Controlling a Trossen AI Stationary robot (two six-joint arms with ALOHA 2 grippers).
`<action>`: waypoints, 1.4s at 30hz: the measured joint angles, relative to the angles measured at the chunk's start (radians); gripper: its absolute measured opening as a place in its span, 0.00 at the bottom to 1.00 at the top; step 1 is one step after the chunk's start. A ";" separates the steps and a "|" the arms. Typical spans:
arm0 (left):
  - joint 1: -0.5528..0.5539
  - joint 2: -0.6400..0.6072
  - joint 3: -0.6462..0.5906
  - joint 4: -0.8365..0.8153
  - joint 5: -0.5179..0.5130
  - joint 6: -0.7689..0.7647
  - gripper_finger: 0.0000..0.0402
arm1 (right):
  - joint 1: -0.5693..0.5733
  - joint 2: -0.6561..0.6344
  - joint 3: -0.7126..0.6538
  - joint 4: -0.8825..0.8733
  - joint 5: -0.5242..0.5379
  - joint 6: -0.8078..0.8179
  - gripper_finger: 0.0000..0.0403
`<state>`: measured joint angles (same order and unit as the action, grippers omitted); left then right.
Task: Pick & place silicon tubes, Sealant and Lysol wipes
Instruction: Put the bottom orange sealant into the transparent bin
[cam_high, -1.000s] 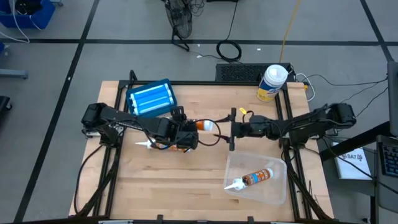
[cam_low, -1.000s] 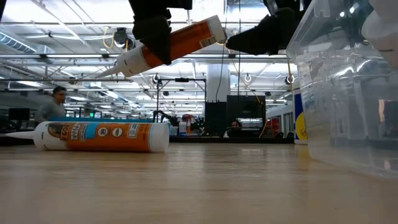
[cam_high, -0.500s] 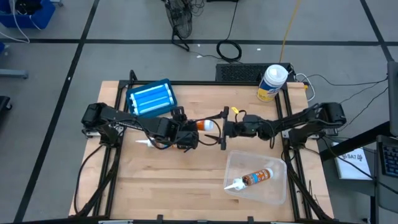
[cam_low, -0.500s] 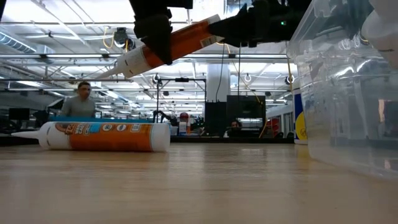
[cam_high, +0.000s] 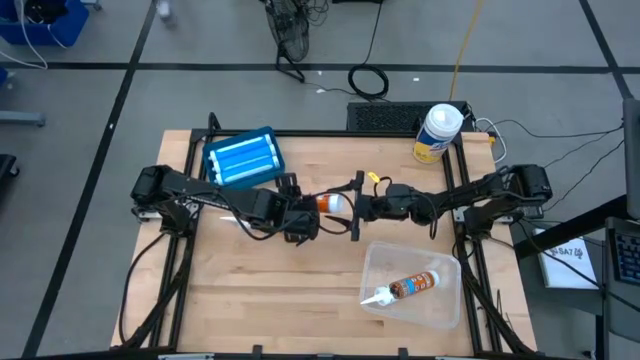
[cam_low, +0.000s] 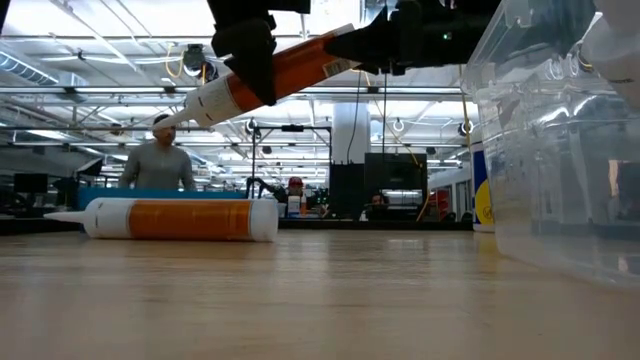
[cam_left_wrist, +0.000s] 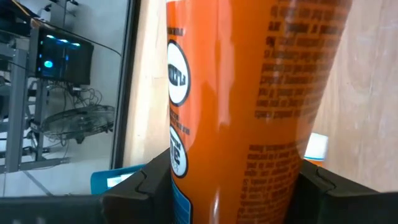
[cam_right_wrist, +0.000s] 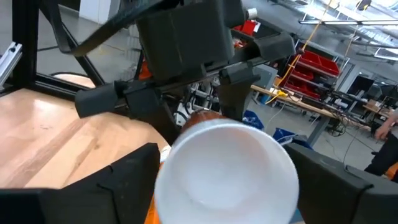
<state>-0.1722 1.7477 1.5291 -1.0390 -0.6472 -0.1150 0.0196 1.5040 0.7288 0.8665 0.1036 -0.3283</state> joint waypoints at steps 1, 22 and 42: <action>0.000 0.000 0.000 0.000 0.001 0.000 0.52 | 0.000 0.000 0.000 -0.003 0.000 0.001 0.75; -0.010 -0.014 0.000 -0.010 0.095 -0.082 0.75 | 0.031 -0.003 0.000 -0.036 0.029 -0.036 0.54; -0.111 -0.192 0.001 -0.015 0.122 -0.093 0.84 | 0.330 -0.298 -0.002 -0.162 0.139 -0.129 0.54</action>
<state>-0.2836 1.5558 1.5299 -1.0538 -0.5247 -0.2081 0.3495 1.2058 0.7273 0.7043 0.2425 -0.4574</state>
